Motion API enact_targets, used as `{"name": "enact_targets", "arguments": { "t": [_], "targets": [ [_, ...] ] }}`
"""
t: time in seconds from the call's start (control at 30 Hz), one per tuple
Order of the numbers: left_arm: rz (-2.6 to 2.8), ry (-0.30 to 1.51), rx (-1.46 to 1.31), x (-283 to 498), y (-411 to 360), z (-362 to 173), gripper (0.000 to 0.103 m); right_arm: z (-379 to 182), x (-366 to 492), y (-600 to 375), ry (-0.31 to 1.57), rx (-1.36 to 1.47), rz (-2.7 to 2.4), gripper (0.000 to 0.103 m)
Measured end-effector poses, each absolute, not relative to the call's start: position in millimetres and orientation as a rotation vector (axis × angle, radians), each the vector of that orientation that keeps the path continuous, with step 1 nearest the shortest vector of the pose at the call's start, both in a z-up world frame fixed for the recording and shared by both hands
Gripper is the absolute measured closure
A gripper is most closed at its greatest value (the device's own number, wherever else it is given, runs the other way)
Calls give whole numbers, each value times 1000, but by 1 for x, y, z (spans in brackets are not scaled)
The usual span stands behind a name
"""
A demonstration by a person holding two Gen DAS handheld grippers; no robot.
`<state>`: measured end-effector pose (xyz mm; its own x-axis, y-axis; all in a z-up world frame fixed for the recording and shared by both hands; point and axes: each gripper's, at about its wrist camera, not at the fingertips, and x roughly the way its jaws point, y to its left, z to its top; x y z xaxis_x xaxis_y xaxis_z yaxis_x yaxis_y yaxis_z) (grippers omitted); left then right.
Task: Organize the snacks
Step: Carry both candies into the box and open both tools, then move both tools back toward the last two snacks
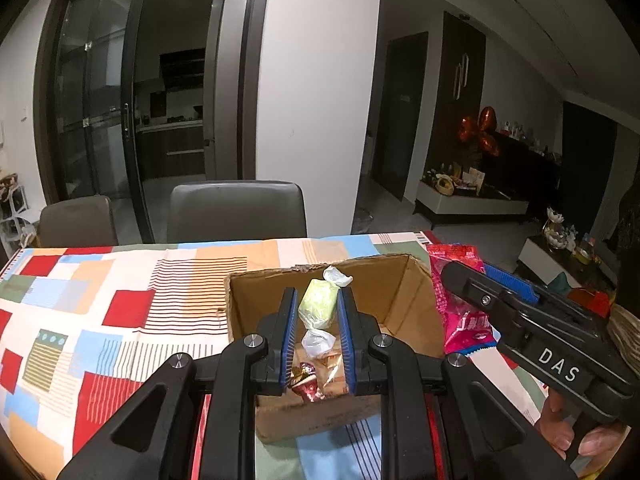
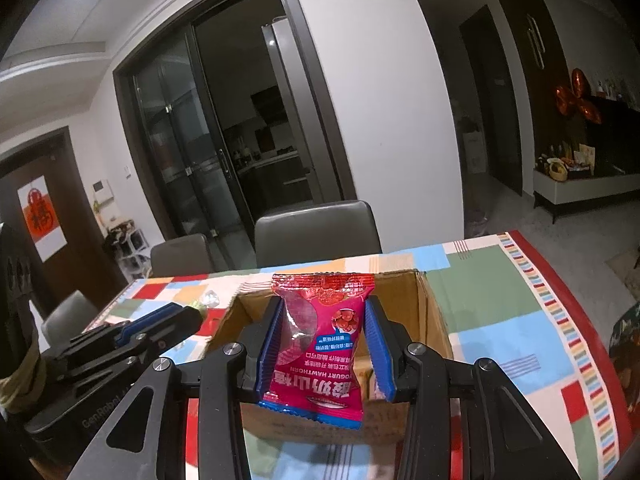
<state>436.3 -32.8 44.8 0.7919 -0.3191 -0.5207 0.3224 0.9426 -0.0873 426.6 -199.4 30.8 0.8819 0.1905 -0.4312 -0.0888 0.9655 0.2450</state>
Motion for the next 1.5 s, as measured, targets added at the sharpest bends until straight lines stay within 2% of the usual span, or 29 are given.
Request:
{"name": "enact_targets", "arguments": {
  "t": [0.17, 0.23, 0.27, 0.3, 0.33, 0.37, 0.47, 0.77, 1.5],
  "targets": [
    [-331, 599, -14, 454, -35, 40, 82, 28, 442, -199, 478, 189, 109, 62],
    [-318, 612, -28, 459, -33, 40, 73, 27, 447, -198, 486, 178, 92, 62],
    [-316, 614, -32, 460, -33, 40, 61, 27, 449, -197, 488, 172, 89, 61],
    [-311, 612, -32, 460, -31, 41, 54, 26, 450, -196, 498, 160, 86, 59],
    [-294, 603, -26, 457, -30, 41, 54, 25, 451, -196, 510, 152, 77, 46],
    [-278, 596, -16, 453, -28, 42, 53, 25, 450, -197, 511, 153, 64, 37],
    [-249, 582, -3, 442, -24, 44, 47, 27, 441, -199, 494, 141, 49, 37],
    [-207, 500, 79, 379, -20, 50, 39, 35, 394, -199, 476, 128, 114, 37],
    [-175, 532, 51, 273, -4, 31, 37, 20, 300, -182, 542, 58, 247, 37]
  ]
}}
